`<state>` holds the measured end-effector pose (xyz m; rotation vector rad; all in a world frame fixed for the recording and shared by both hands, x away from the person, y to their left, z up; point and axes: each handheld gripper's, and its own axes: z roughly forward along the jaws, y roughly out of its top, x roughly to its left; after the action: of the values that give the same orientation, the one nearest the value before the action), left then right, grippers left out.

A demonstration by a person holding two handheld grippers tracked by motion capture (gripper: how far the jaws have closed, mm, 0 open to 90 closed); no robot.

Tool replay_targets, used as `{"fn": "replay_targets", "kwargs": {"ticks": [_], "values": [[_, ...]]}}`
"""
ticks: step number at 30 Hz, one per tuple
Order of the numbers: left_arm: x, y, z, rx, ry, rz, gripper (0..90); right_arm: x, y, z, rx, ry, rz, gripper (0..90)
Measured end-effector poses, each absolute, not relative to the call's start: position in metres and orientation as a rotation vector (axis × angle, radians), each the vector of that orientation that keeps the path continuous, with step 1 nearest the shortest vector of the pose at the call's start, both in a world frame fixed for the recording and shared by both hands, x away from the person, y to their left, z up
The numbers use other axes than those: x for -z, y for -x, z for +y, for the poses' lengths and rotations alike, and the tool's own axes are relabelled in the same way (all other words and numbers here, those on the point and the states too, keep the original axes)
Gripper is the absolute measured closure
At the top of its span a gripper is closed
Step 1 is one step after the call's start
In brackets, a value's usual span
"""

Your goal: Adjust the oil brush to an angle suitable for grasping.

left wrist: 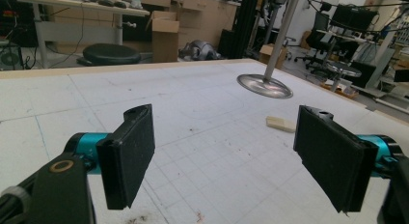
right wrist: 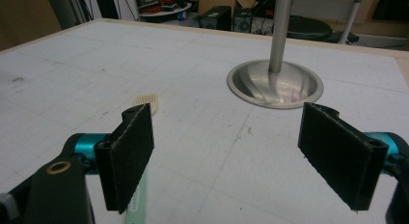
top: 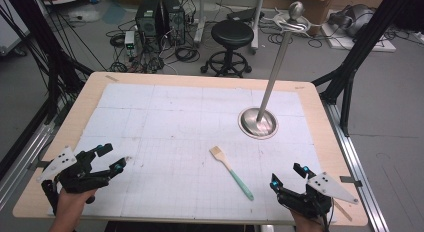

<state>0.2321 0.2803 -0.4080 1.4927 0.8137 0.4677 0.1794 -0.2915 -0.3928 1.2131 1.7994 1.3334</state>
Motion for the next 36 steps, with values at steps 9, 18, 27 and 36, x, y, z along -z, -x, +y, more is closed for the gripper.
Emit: {"fn": "replay_targets", "kwargs": {"ticks": [9, 18, 27, 36], "values": [[0.410, -0.236, 0.281, -0.465, -1.492, 0.832, 23.1, 0.395, -0.181, -0.287, -1.333, -1.218, 1.813, 19.3], [0.411, -0.235, 0.279, -0.459, -1.507, 0.819, 23.3, 0.398, -0.185, -0.271, -1.354, -1.183, 1.899, 36.4], [0.412, -0.237, 0.281, -0.451, -1.506, 0.826, 23.7, 0.410, -0.195, -0.225, -1.258, -1.000, 2.251, 88.1], [0.413, -0.238, 0.281, -0.438, -1.509, 0.835, 23.9, 0.429, -0.200, -0.201, -1.079, -0.945, 2.448, 88.2]]}}
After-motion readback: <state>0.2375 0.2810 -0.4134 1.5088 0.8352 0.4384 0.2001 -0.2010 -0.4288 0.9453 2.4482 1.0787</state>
